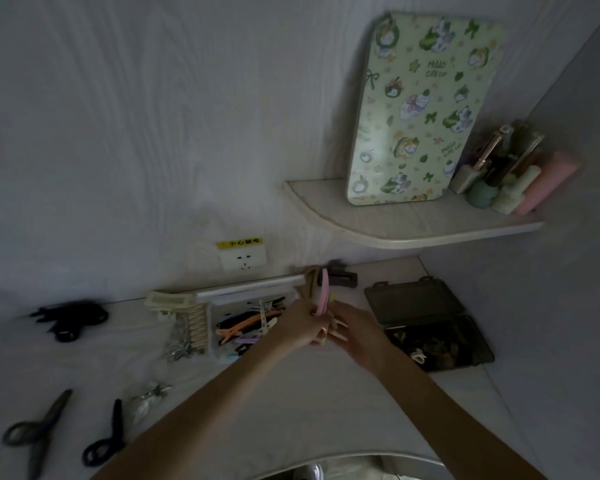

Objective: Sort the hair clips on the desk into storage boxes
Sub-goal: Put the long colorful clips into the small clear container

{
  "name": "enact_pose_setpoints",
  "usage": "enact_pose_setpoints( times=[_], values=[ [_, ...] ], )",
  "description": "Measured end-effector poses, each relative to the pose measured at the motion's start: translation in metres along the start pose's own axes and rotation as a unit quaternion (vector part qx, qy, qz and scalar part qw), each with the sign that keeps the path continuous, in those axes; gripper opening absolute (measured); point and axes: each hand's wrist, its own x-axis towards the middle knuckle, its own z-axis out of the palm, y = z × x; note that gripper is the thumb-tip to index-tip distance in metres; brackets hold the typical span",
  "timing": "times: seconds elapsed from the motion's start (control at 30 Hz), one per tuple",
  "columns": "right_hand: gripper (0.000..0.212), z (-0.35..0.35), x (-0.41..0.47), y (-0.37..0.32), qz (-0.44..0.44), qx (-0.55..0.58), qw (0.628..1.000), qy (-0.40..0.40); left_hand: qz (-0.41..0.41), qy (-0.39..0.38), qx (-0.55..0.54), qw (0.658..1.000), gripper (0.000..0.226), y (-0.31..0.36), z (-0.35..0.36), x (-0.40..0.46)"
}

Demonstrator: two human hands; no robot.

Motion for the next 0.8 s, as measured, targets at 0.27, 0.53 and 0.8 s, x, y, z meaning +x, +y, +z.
enact_pose_setpoints(
  times=[0.27,0.53,0.8],
  values=[
    [0.015,0.033,-0.011,0.044,0.020,0.169,0.969,0.179,0.131,0.096,0.388,0.907,0.029,-0.062,-0.066,-0.052],
    [0.012,0.072,-0.026,0.056,-0.040,-0.082,0.985,0.144,0.190,0.162,0.353,0.902,0.046,-0.106,-0.092,-0.054],
    [0.032,0.084,-0.017,0.048,-0.234,-0.528,0.806,0.124,0.114,0.248,0.245,0.930,0.014,-0.141,-0.138,-0.076]
  ],
)
